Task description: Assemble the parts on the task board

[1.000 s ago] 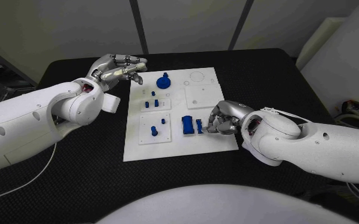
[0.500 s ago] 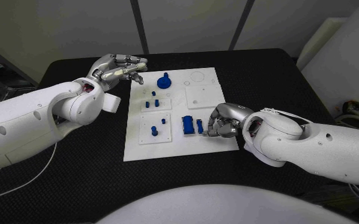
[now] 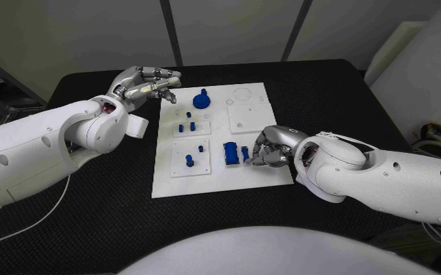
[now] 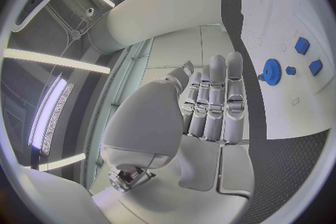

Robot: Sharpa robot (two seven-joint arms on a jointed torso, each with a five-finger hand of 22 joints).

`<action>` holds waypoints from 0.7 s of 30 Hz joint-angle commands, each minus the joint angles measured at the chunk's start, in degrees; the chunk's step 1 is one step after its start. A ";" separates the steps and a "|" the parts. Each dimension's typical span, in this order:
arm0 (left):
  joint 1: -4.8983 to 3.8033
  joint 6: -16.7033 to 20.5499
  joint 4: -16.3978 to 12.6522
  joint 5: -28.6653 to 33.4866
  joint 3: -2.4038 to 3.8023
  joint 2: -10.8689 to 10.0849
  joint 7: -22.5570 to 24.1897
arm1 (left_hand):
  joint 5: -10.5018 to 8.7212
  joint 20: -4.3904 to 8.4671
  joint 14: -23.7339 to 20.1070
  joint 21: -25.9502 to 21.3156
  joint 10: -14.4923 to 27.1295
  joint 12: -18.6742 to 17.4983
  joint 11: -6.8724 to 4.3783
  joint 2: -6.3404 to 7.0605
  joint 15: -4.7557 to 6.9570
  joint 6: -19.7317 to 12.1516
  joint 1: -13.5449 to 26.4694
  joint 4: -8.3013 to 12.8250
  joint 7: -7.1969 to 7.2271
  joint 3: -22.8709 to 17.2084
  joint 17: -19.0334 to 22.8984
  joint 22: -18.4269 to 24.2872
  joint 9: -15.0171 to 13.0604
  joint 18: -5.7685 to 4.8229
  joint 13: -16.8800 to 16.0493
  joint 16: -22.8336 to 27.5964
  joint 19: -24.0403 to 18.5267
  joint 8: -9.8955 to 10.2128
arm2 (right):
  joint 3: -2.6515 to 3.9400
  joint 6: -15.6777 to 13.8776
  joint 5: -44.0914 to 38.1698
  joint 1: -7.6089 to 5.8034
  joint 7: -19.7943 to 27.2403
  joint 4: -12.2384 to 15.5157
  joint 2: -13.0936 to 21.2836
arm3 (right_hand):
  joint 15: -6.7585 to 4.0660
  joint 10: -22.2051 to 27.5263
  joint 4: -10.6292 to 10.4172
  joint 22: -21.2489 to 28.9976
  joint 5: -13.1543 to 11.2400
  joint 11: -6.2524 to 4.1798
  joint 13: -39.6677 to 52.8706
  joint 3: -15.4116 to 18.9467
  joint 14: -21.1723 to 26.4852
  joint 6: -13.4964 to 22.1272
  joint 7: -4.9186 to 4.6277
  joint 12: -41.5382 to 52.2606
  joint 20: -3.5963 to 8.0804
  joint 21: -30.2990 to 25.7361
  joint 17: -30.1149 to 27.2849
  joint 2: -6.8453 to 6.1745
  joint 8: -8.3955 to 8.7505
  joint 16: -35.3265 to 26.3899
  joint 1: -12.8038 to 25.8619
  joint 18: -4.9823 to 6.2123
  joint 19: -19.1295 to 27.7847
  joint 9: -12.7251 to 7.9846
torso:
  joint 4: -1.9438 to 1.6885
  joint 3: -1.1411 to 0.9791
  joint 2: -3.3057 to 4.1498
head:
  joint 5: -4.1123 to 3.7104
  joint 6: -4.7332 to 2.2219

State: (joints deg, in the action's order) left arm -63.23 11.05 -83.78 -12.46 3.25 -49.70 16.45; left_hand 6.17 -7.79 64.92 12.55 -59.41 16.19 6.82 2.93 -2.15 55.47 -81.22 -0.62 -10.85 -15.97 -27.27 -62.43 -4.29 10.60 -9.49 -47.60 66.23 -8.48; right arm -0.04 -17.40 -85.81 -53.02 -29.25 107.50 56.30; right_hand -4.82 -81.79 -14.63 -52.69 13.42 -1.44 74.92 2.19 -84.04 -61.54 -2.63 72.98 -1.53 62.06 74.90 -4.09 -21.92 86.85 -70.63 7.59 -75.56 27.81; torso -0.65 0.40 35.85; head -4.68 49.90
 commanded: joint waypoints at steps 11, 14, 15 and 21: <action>-0.09 -0.69 0.05 0.10 0.03 0.14 0.32 | 0.26 0.08 -0.33 -0.06 0.38 0.36 0.00 0.26 -0.12 -0.13 -0.39 0.03 -0.03 -0.38 0.07 -0.05 0.05 -0.29 0.08 0.38 -0.04 -0.04 | 0.02 0.31 -1.60 -0.09 -0.81 -3.20 -2.09 | -0.38 -0.17 0.45 -0.08 -0.54 -0.37 1.58 0.46 -5.05 -0.05 0.43 0.26 0.26 -0.02 10.99 1.79 -0.48 -0.05 -2.21 -0.54 -0.15 0.17 | 0.01 0.01 -0.03 | 0.29 0.10; -0.09 -0.73 0.06 0.10 0.03 0.17 0.30 | 0.26 0.08 -0.33 -0.06 0.38 0.36 0.00 0.26 -0.12 -0.13 -0.39 0.03 -0.03 -0.38 0.07 -0.05 0.05 -0.29 0.08 0.38 -0.04 -0.04 | 0.02 0.80 -1.89 -0.09 -0.57 -3.86 -2.61 | -0.45 -0.14 1.47 -0.05 -2.24 -0.44 1.57 0.65 -5.04 0.01 0.49 0.24 0.32 -0.08 10.97 1.88 -0.61 -0.06 -4.13 -0.53 -0.12 0.24 | -0.01 0.02 -0.08 | 0.24 0.10; -0.09 -0.73 0.06 0.10 0.03 0.18 0.30 | 0.26 0.08 -0.33 -0.06 0.38 0.36 0.00 0.26 -0.12 -0.13 -0.39 0.03 -0.03 -0.38 0.07 -0.05 0.05 -0.29 0.08 0.38 -0.04 -0.04 | 0.02 0.97 -1.96 -0.09 -0.45 -4.07 -2.79 | -0.46 -0.12 1.75 -0.04 -3.03 -0.44 1.55 0.72 -5.04 0.02 0.50 0.21 0.34 -0.11 10.98 1.97 -0.65 -0.06 -4.68 -0.53 -0.10 0.25 | 0.00 0.02 -0.08 | 0.24 0.10; -0.09 -0.76 0.05 0.10 0.03 0.12 0.20 | 0.26 0.08 -0.33 -0.06 0.38 0.36 0.00 0.26 -0.12 -0.13 -0.39 0.03 -0.03 -0.38 0.07 -0.05 0.05 -0.29 0.08 0.38 -0.04 -0.04 | 0.02 0.77 -2.09 -0.09 0.24 -4.43 -3.19 | -0.44 -0.13 1.91 -0.09 -3.73 -0.42 1.58 0.97 -5.05 0.05 0.45 0.24 0.34 -0.09 11.01 2.08 -0.69 -0.04 -5.07 -0.55 -0.11 0.26 | 0.08 0.06 -0.15 | 0.18 0.10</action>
State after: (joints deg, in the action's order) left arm -63.22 11.00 -83.71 -12.46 3.24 -49.60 16.43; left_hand 6.17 -7.79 64.92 12.55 -59.41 16.19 6.81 2.93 -2.15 55.47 -81.22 -0.62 -10.85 -15.96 -27.27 -62.42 -4.30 10.60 -9.49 -47.60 66.23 -8.48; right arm 0.00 -16.73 -86.83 -53.08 -28.85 103.64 53.17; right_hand -4.82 -81.79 -12.90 -52.74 9.81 -1.44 74.93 3.01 -84.04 -61.54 -2.63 72.98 -1.52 62.06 74.90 -2.15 -22.24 86.85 -75.05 7.58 -75.56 28.03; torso -0.63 0.43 35.76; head -4.39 50.00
